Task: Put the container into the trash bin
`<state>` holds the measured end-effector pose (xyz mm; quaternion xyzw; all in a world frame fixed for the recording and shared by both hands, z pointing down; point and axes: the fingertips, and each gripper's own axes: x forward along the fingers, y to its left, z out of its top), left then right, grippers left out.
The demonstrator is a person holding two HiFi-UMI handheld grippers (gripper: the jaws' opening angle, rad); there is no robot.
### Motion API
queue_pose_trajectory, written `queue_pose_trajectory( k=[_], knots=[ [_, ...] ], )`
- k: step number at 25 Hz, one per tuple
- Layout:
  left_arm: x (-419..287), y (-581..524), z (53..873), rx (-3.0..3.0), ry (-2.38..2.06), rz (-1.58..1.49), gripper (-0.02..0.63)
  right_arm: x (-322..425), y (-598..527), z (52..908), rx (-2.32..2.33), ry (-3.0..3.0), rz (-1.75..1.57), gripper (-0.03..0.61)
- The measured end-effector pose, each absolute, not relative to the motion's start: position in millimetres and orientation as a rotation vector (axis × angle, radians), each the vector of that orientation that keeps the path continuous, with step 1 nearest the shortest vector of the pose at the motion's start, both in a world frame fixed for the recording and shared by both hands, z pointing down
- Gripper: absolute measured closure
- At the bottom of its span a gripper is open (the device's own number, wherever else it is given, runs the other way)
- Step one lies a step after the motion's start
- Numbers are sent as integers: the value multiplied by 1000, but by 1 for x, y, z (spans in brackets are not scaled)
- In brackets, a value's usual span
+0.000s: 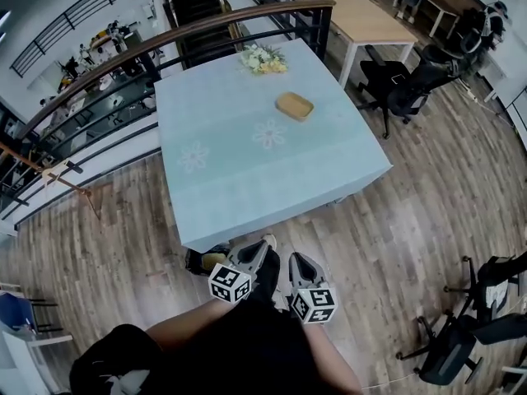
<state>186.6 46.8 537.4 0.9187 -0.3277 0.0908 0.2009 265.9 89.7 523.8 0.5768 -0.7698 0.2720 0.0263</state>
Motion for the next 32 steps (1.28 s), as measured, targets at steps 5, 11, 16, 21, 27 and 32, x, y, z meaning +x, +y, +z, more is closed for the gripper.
queue_pose_trajectory(
  k=[5,11,16,21,27,32],
  knots=[
    [212,0,547,2553,-894,238,600,289,42,531,1770,-2330,846,540],
    [226,-73,543,2551,-889,207,600,306,-37,534,1747,-2298,860,538],
    [251,-132,530,2656,-884,190,600,334,-111,542,1778,-2260,819,538],
    [242,-179,524,2628,-902,138,600,335,-174,543,1787,-2239,808,538],
    [236,-218,528,2528,-941,111,600,352,-223,547,1848,-2184,866,538],
    [246,-249,532,2486,-986,90,600,374,-270,563,1815,-2180,921,538]
  ],
)
